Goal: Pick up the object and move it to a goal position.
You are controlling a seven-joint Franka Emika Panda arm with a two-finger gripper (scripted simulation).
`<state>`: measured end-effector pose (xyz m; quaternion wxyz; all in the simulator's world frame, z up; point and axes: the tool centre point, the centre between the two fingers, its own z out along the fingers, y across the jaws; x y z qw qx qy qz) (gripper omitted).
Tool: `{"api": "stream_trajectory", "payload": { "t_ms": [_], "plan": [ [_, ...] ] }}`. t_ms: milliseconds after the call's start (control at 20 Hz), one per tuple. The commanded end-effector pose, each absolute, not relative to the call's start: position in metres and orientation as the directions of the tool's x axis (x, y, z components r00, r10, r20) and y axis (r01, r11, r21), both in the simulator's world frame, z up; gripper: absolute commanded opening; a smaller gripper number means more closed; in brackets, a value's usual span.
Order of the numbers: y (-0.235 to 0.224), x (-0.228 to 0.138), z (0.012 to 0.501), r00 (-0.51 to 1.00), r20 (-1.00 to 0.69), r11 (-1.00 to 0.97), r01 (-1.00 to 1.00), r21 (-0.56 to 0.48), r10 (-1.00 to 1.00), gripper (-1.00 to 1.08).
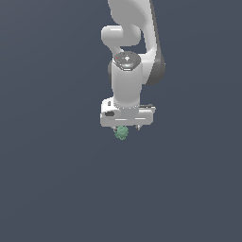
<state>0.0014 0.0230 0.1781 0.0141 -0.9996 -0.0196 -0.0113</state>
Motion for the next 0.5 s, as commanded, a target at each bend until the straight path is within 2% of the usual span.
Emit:
{"api": "stream_trajectory", "payload": {
  "t_ms": [0,450],
  "plan": [
    [0.023,0.0,0.176,0.999,0.022,-0.999,0.031,-0.028,0.03,1.0],
    [0.02,-0.013,0.157,0.997,0.015,-0.996,-0.08,-0.025,-0.08,1.0]
  ]
}}
